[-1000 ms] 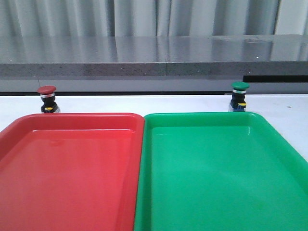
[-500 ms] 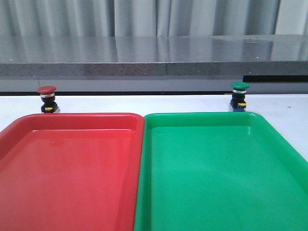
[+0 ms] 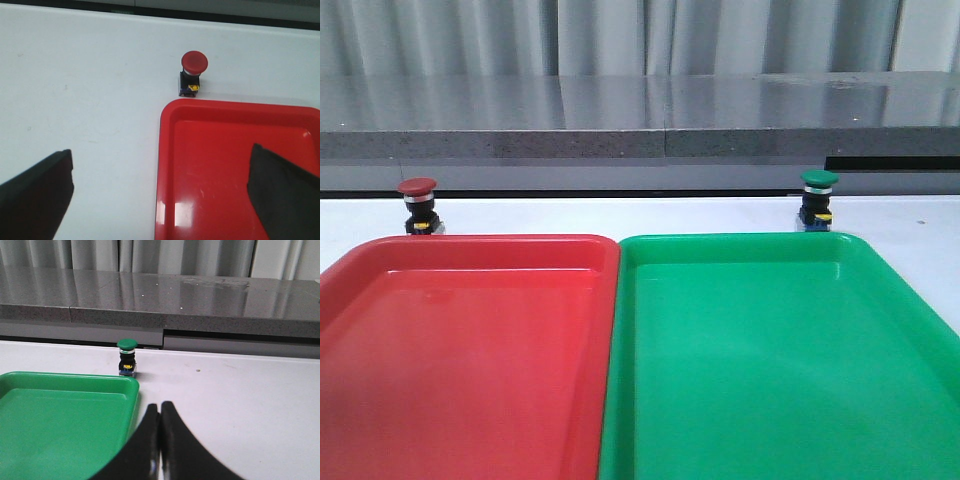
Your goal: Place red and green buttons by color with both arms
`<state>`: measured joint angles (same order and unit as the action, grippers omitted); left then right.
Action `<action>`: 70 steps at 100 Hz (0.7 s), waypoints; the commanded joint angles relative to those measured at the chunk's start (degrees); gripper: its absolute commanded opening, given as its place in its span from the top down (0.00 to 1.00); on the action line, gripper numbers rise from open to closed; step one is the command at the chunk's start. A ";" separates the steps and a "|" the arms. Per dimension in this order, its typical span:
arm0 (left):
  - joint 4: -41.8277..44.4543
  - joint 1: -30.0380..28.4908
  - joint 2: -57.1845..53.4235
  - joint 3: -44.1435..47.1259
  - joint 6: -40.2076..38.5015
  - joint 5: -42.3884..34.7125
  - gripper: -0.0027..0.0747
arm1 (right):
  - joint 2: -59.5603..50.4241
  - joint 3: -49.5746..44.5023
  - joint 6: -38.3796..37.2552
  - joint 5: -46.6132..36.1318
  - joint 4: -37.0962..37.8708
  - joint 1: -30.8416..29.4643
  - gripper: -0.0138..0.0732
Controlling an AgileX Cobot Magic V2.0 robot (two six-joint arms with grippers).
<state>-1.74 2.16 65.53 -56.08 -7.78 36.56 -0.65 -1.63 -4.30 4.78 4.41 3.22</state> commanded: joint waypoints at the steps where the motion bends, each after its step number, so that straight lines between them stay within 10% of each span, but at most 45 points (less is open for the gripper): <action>1: -0.46 0.15 4.09 -5.36 -0.09 -5.18 0.12 | -1.07 0.90 0.45 -4.78 0.09 -0.38 0.92; 70: -0.10 6.65 37.50 -31.62 0.90 -4.84 0.12 | -1.07 0.90 0.45 -4.78 0.09 -0.38 0.92</action>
<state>-1.74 8.45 102.82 -83.94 -6.69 34.80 -0.65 -1.63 -4.30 4.78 4.41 3.22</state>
